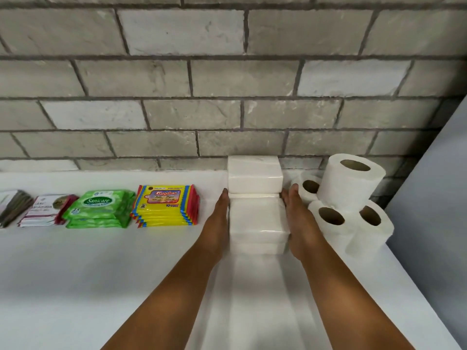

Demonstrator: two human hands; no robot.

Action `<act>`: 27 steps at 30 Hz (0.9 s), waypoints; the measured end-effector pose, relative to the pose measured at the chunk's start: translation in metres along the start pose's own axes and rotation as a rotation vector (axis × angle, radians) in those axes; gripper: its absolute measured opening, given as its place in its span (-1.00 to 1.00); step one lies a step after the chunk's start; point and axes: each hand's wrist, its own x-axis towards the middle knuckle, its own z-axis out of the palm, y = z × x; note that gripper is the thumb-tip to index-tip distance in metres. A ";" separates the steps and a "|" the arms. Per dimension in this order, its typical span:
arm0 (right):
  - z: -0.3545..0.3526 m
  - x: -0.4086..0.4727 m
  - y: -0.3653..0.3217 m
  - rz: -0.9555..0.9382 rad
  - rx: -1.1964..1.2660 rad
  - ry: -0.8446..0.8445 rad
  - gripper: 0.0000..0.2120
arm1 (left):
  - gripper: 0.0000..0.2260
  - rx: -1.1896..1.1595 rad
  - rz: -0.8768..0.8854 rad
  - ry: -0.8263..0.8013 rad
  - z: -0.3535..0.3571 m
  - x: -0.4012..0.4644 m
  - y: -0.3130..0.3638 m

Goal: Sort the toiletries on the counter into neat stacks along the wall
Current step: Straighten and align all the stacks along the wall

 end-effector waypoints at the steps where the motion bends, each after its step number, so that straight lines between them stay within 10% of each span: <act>1: 0.001 0.001 0.002 0.005 0.016 -0.013 -0.55 | -0.56 -0.021 0.004 -0.015 -0.002 0.004 -0.004; 17: 0.002 0.007 0.029 0.021 0.282 -0.130 -0.69 | -0.36 -0.035 0.007 -0.031 -0.026 0.026 -0.023; 27: 0.028 0.003 0.033 0.133 0.296 -0.247 -0.61 | -0.63 -0.156 0.068 -0.022 -0.046 0.008 0.000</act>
